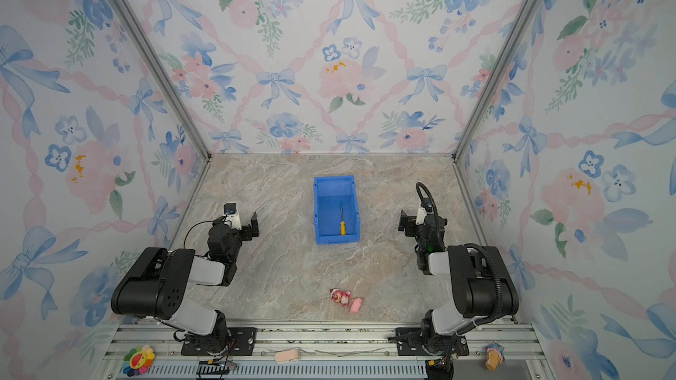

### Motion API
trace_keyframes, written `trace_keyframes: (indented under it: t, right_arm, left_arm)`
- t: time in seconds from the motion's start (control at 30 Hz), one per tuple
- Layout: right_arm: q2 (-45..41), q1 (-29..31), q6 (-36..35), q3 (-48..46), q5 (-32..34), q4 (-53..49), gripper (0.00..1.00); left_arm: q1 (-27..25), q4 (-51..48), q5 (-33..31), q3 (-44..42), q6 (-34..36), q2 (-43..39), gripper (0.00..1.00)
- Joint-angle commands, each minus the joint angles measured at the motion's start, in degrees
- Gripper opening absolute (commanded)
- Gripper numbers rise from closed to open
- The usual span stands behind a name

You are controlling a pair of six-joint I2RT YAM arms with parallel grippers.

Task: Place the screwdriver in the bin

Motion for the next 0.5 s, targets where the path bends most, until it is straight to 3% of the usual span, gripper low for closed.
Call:
trace_keyframes:
  t: [0.0,0.23,0.47]
  right_arm:
    - [-0.6,0.8,-1.1,1.0,2.6,-1.0,0.97]
    - [-0.6,2.8,-2.1,1.2,7.0,-1.3,0.97]
    - [-0.6,2.8,-2.1,1.0,7.0,-1.1,0.97]
  left_arm:
    - [0.2,2.0,0.6,-0.2,-0.5,0.2,0.98]
    - [0.2,2.1,0.7,-0.1,-0.5,0.3,0.98]
    - [0.9,2.2,2.1,-0.1,-0.7,0.4,0.98]
